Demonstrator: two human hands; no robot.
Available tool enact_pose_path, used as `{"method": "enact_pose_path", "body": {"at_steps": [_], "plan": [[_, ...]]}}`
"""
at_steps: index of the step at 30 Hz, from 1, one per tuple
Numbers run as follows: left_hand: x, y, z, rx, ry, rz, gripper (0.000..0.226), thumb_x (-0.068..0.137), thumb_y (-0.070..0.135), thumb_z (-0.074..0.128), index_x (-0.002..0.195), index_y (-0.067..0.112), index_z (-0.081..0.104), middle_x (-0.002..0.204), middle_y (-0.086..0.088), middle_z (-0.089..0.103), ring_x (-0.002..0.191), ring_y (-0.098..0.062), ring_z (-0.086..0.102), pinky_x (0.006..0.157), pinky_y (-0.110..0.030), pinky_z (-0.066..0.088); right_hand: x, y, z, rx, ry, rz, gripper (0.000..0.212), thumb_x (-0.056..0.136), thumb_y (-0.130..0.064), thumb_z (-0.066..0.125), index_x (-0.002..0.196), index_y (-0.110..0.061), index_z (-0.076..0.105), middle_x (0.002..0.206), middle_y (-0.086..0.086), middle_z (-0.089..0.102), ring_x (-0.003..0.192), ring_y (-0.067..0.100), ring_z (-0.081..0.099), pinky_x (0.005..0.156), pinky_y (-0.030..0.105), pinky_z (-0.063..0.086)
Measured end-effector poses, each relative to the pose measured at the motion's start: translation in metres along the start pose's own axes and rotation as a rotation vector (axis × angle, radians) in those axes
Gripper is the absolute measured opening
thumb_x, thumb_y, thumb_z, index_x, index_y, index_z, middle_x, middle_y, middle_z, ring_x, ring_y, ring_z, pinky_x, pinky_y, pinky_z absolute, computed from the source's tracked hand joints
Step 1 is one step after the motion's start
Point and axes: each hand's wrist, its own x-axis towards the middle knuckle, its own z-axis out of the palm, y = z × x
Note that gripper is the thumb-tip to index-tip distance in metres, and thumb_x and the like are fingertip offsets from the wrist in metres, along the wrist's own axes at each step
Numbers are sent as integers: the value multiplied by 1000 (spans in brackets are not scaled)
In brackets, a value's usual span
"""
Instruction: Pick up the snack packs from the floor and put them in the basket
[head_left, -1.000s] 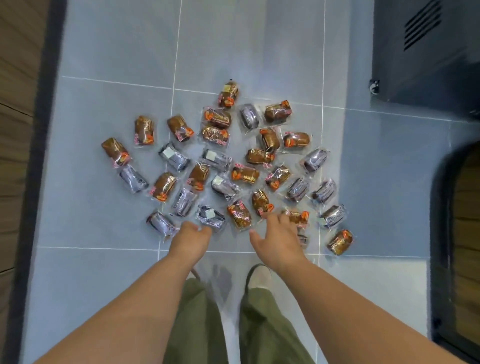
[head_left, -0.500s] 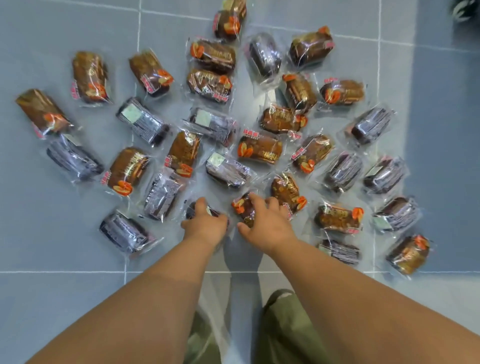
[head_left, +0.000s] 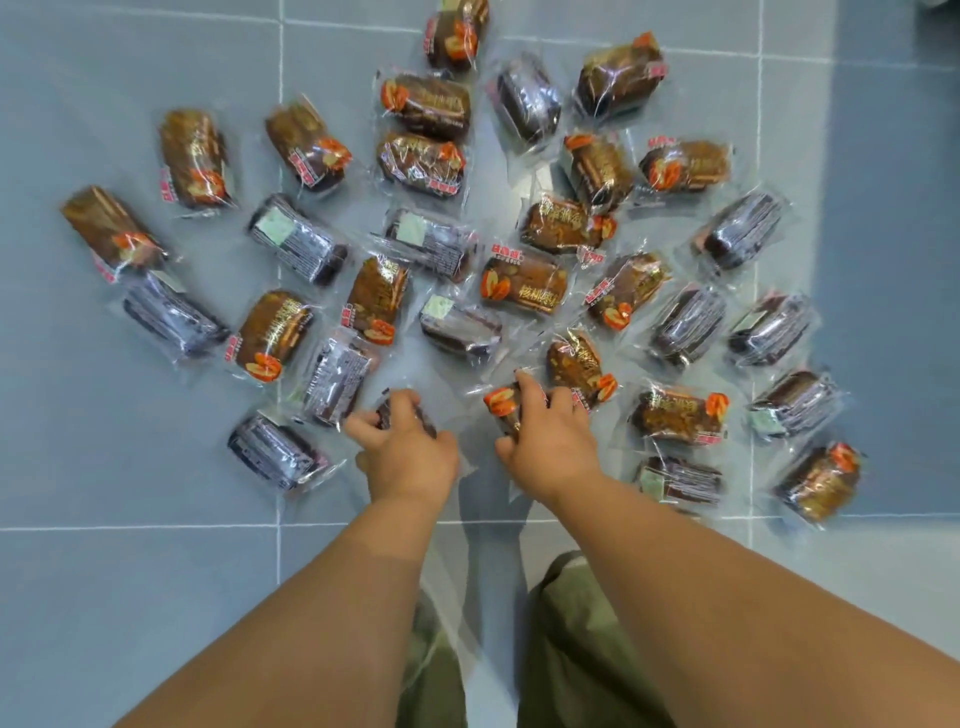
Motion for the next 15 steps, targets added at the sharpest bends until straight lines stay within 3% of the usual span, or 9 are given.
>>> {"method": "enact_pose_path", "body": {"at_steps": [3, 8, 11, 15], "plan": [[-40, 13, -35, -9, -5, 49, 48, 83, 16, 59, 126, 28, 45, 131, -8, 17, 106, -38, 49, 101, -36, 41, -44, -7, -28, 45, 13, 5, 75, 89, -30, 53, 150, -29, 10, 144, 13, 24, 129, 37, 28, 102, 45, 35], [-107, 55, -107, -97, -33, 134, 71, 80, 15, 63, 142, 22, 28, 139, -10, 28, 117, -35, 46, 100, -40, 41, -122, -29, -94, 146, 129, 5, 76, 88, -28, 53, 150, -30, 10, 146, 10, 24, 130, 35, 27, 102, 45, 35], [-153, 90, -157, -223, -21, 192, 60, 79, 16, 64, 132, 20, 36, 121, -1, 50, 102, -28, 57, 89, -38, 49, -175, -45, -141, 186, 187, -21, 76, 88, -28, 53, 151, -29, 9, 145, 11, 27, 130, 34, 28, 104, 43, 35], [-226, 142, -227, -271, 53, 249, 35, 78, 19, 64, 110, 19, 50, 113, -3, 53, 95, -23, 56, 83, -31, 47, -255, -67, -211, 244, 311, -80, 76, 87, -29, 54, 151, -29, 11, 144, 10, 30, 128, 31, 32, 106, 41, 32]]}}
